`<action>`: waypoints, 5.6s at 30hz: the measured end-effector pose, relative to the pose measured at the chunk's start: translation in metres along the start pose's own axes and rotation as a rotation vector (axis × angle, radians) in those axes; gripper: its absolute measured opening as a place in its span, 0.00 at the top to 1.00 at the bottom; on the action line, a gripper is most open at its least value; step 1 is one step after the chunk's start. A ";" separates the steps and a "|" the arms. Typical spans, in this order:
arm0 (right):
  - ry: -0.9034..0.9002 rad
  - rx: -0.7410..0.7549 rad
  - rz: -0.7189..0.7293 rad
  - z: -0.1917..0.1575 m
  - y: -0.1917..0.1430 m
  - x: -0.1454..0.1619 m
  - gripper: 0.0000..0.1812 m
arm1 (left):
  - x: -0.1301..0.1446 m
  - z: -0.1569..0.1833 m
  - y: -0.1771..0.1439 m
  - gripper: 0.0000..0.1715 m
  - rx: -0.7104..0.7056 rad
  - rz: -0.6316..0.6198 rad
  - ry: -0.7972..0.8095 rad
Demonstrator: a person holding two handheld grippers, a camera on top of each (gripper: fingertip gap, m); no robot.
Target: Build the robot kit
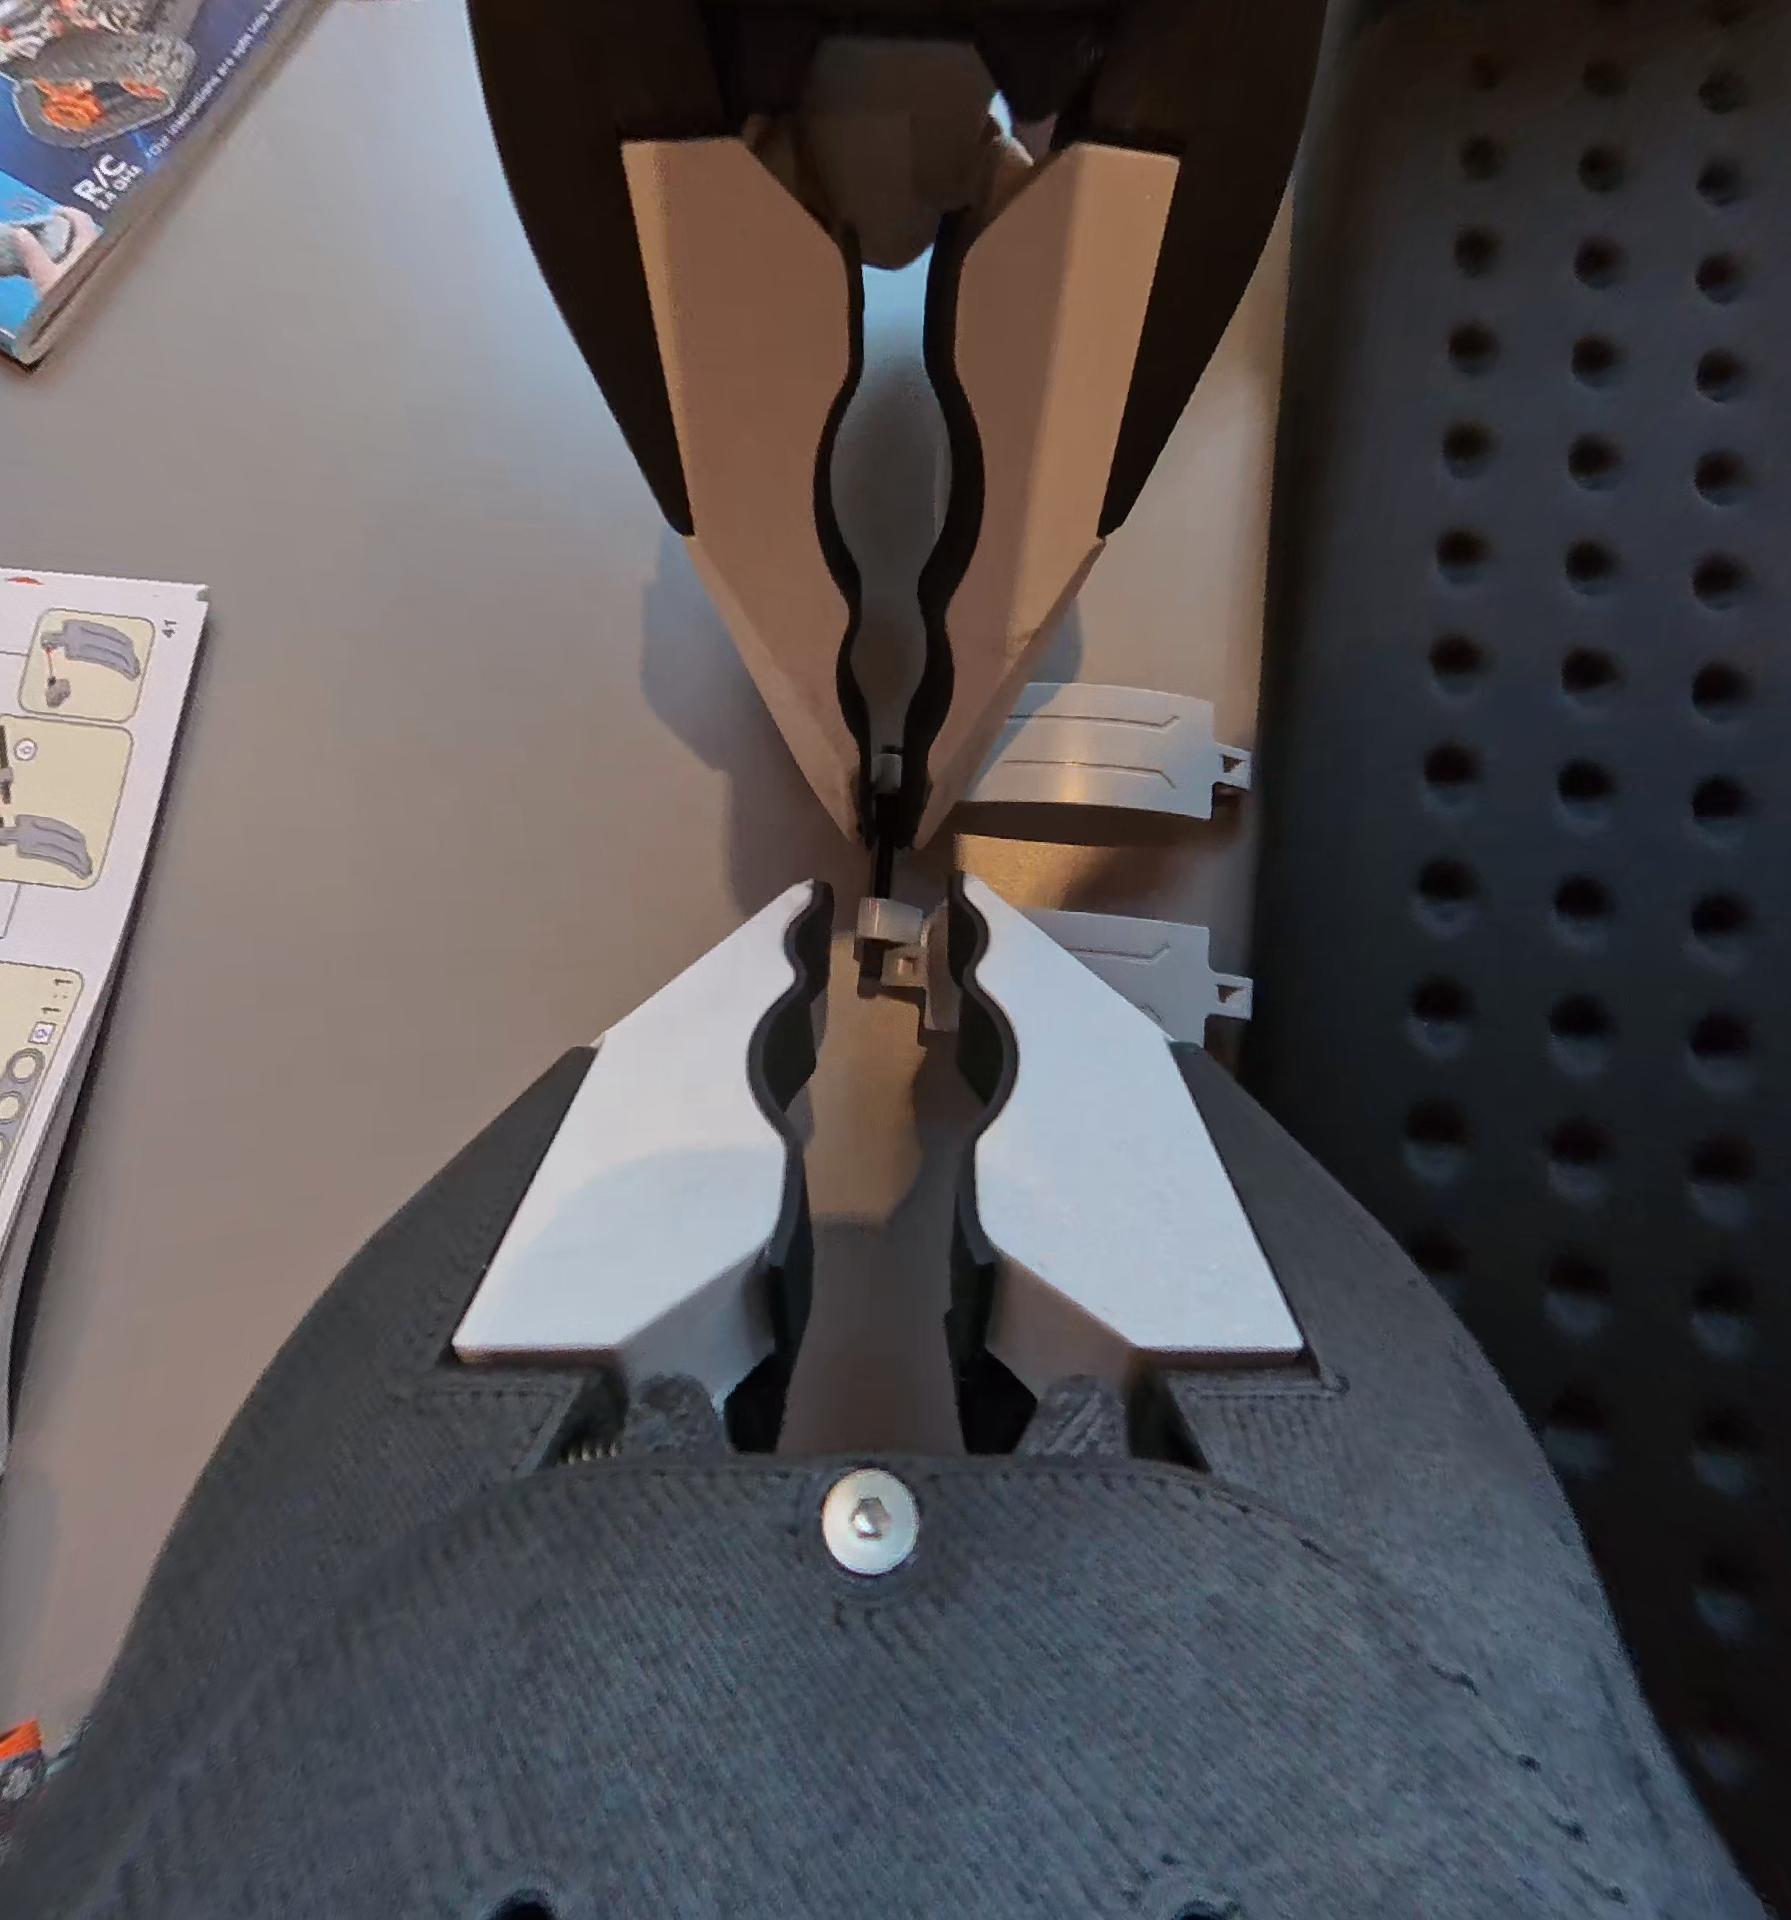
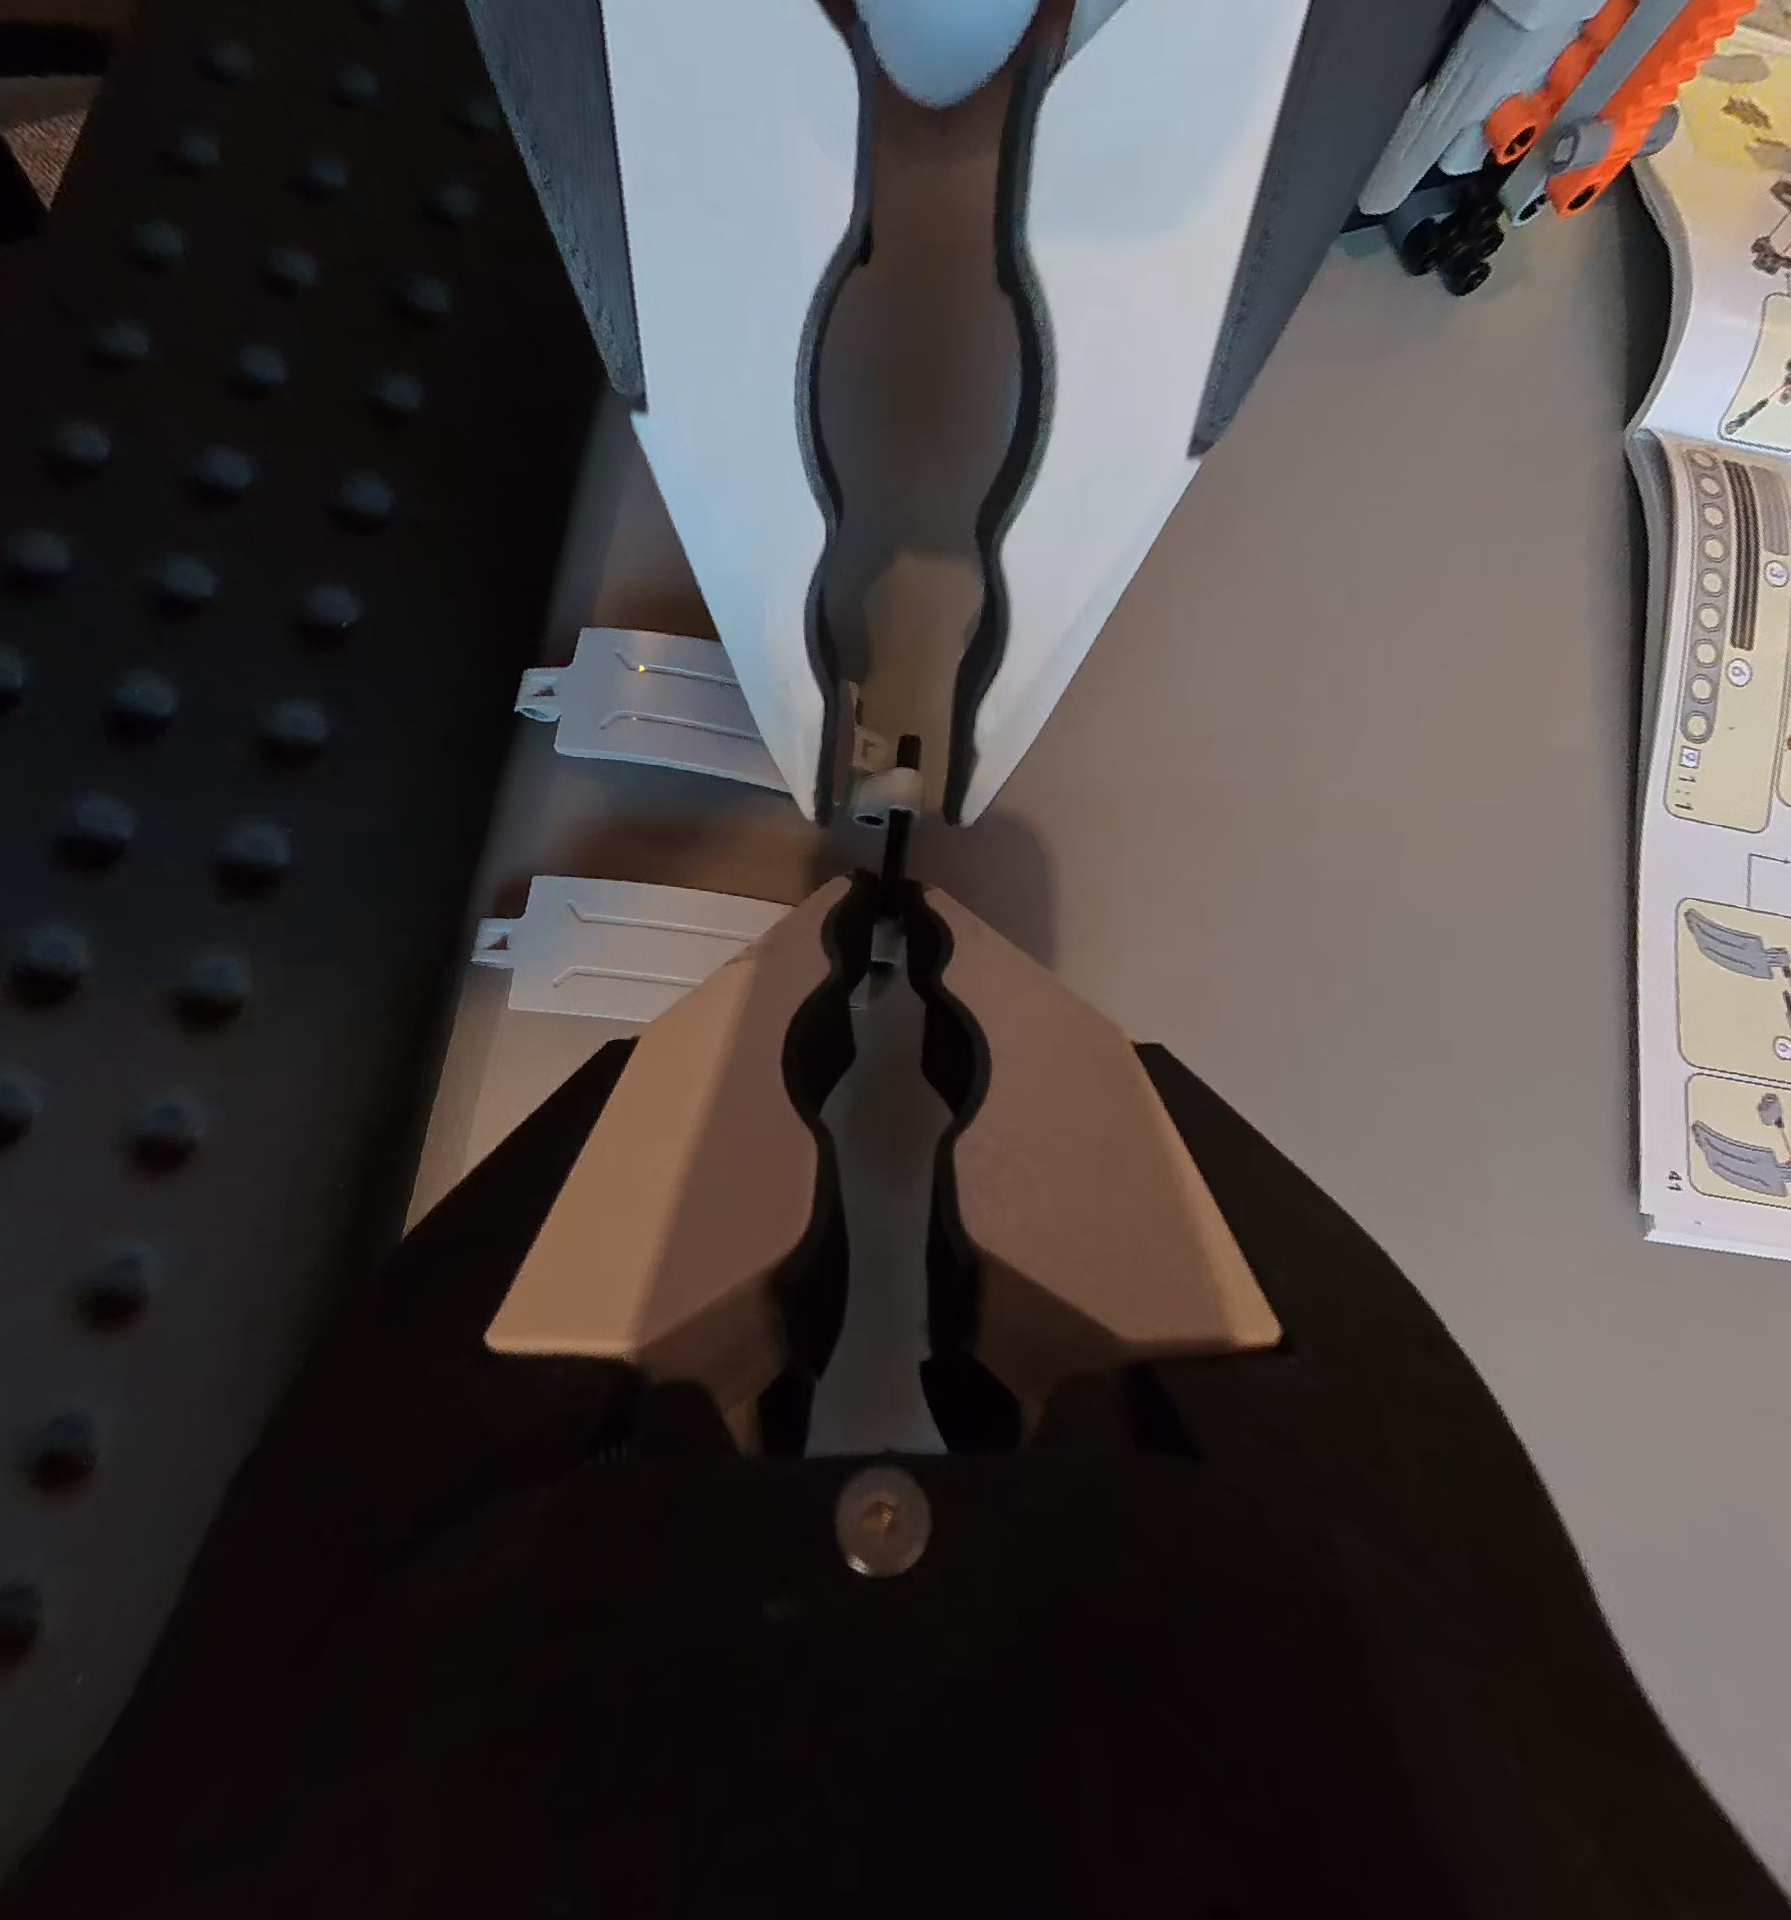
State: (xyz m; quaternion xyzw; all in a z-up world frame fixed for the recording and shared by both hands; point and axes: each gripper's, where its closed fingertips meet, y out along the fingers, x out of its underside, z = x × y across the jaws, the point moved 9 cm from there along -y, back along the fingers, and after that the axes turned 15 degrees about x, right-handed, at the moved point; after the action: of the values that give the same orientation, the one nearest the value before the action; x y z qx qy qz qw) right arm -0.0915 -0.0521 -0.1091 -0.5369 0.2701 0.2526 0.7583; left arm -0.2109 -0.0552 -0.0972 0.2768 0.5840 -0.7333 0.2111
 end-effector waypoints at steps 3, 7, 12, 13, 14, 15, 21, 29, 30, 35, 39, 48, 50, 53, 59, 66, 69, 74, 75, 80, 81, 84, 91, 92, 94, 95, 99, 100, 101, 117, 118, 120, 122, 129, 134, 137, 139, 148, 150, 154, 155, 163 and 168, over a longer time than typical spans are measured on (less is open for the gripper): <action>0.012 0.007 0.025 0.000 0.000 0.001 0.97 | -0.002 -0.004 0.005 0.94 0.014 -0.010 -0.015; 0.057 -0.020 0.042 0.001 0.000 0.004 0.97 | -0.002 -0.008 0.012 0.97 0.036 -0.057 -0.026; 0.108 -0.051 0.008 0.002 -0.002 0.006 0.97 | -0.007 -0.007 0.014 0.98 0.026 -0.107 -0.009; 0.097 -0.045 -0.009 0.002 -0.003 0.005 0.96 | -0.007 -0.006 0.015 0.98 0.018 -0.119 0.003; 0.081 -0.037 -0.021 0.001 -0.003 0.004 0.96 | -0.008 -0.005 0.015 0.98 0.013 -0.126 0.013; 0.076 -0.032 -0.030 0.001 -0.004 0.004 0.96 | -0.008 -0.005 0.015 0.98 0.014 -0.125 0.019; 0.099 -0.044 -0.072 0.002 -0.006 0.005 0.95 | -0.007 -0.007 0.016 0.98 0.035 -0.102 0.006; 0.127 -0.049 -0.078 0.003 -0.008 0.007 0.95 | -0.005 -0.008 0.015 0.98 0.043 -0.076 -0.012; 0.126 -0.047 -0.079 0.003 -0.008 0.007 0.95 | -0.005 -0.008 0.015 0.98 0.045 -0.075 -0.014; 0.114 -0.038 -0.079 0.002 -0.009 0.008 0.95 | -0.005 -0.009 0.016 0.97 0.045 -0.066 -0.020; 0.122 -0.038 -0.068 0.003 -0.009 0.008 0.95 | -0.006 -0.009 0.016 0.98 0.047 -0.056 -0.040; 0.079 -0.026 -0.007 0.009 -0.008 0.013 0.96 | -0.014 -0.011 0.022 0.99 -0.004 -0.092 0.027; 0.118 -0.045 -0.014 0.011 -0.008 0.015 0.96 | -0.014 -0.012 0.022 0.99 -0.007 -0.094 0.014; 0.096 -0.037 -0.025 0.013 -0.009 0.016 0.95 | -0.014 -0.015 0.022 0.99 -0.016 -0.082 0.013; 0.118 -0.039 -0.019 0.016 -0.010 0.019 0.95 | -0.013 -0.018 0.022 0.99 -0.011 -0.069 0.015; 0.126 -0.041 -0.011 0.017 -0.010 0.021 0.95 | -0.011 -0.019 0.021 0.98 -0.011 -0.047 0.012; 0.131 -0.041 -0.008 0.017 -0.010 0.021 0.95 | -0.010 -0.019 0.021 0.98 -0.009 -0.041 0.010; 0.134 -0.044 -0.010 0.017 -0.011 0.022 0.95 | -0.010 -0.019 0.021 0.98 -0.008 -0.032 0.008; 0.133 -0.044 -0.010 0.017 -0.011 0.022 0.95 | -0.010 -0.019 0.022 0.98 -0.009 -0.033 0.010; 0.136 -0.047 -0.010 0.018 -0.012 0.023 0.95 | -0.010 -0.019 0.022 0.98 -0.006 -0.030 0.007; 0.133 -0.047 -0.011 0.018 -0.013 0.023 0.95 | -0.010 -0.019 0.022 0.98 -0.007 -0.031 0.010; 0.123 -0.037 -0.030 0.019 -0.016 0.026 0.95 | -0.007 -0.022 0.018 0.98 -0.042 -0.051 0.000; 0.135 0.040 -0.114 0.043 -0.040 0.054 1.00 | 0.011 -0.030 -0.006 0.98 -0.178 -0.174 0.020; 0.143 0.040 -0.114 0.044 -0.039 0.054 1.00 | 0.008 -0.031 -0.004 0.98 -0.183 -0.176 0.030; 0.175 0.069 -0.094 0.049 -0.041 0.060 1.00 | 0.008 -0.035 -0.004 0.98 -0.171 -0.148 -0.004; 0.183 0.089 -0.096 0.052 -0.043 0.063 1.00 | 0.009 -0.037 -0.005 0.98 -0.162 -0.134 -0.018; 0.224 0.135 -0.082 0.062 -0.044 0.072 1.00 | 0.008 -0.038 -0.004 0.99 -0.118 -0.107 -0.060; 0.232 0.130 -0.083 0.063 -0.046 0.074 1.00 | 0.008 -0.036 -0.004 0.99 -0.113 -0.099 -0.051; 0.238 0.115 -0.089 0.063 -0.051 0.075 0.99 | 0.009 -0.036 -0.004 0.99 -0.117 -0.091 -0.047; 1.177 0.151 0.181 -0.056 -0.206 0.166 0.75 | 0.008 -0.031 -0.010 0.83 -0.134 0.080 -0.084; 1.190 0.154 0.187 -0.058 -0.203 0.168 0.73 | 0.007 -0.029 -0.012 0.83 -0.138 0.090 -0.087; 1.194 0.138 0.260 -0.056 -0.205 0.164 0.80 | 0.006 -0.025 -0.016 0.82 -0.151 0.105 -0.098; 1.196 0.084 0.199 -0.054 -0.199 0.163 0.86 | 0.006 -0.019 -0.020 0.83 -0.170 0.117 -0.109; 0.922 0.114 0.160 -0.038 -0.194 0.135 0.97 | 0.009 0.008 -0.035 0.88 -0.260 0.223 -0.170; 0.794 0.265 0.386 -0.002 -0.184 0.087 0.97 | -0.012 0.034 -0.029 0.90 -0.138 0.456 -0.227; 0.704 0.325 0.339 0.011 -0.157 0.063 0.97 | -0.028 0.044 -0.018 0.86 -0.051 0.533 -0.285; 0.721 0.354 0.294 0.017 -0.138 0.050 0.97 | -0.037 0.048 -0.011 0.82 -0.081 0.559 -0.320; 0.851 0.363 0.333 0.016 -0.100 0.026 0.97 | -0.049 0.053 0.010 0.82 -0.476 0.417 -0.215; 0.875 0.354 0.350 0.017 -0.100 0.026 0.97 | -0.047 0.051 0.014 0.85 -0.477 0.406 -0.229; 0.878 0.359 0.347 0.017 -0.097 0.028 0.97 | -0.042 0.046 0.018 0.89 -0.466 0.428 -0.261; 0.883 0.359 0.346 0.016 -0.096 0.029 0.97 | -0.041 0.045 0.018 0.89 -0.468 0.428 -0.268; 0.917 0.349 0.354 0.017 -0.092 0.040 0.97 | -0.044 0.043 0.025 0.90 -0.467 0.392 -0.264; 0.931 0.330 0.354 0.014 -0.090 0.045 0.97 | -0.049 0.043 0.034 0.88 -0.459 0.352 -0.249</action>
State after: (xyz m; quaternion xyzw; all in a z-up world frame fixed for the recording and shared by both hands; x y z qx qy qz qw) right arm 0.0036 -0.0610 -0.0747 -0.4120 0.7013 0.0656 0.5781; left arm -0.1593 -0.1058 -0.0831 0.2266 0.6471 -0.5628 0.4617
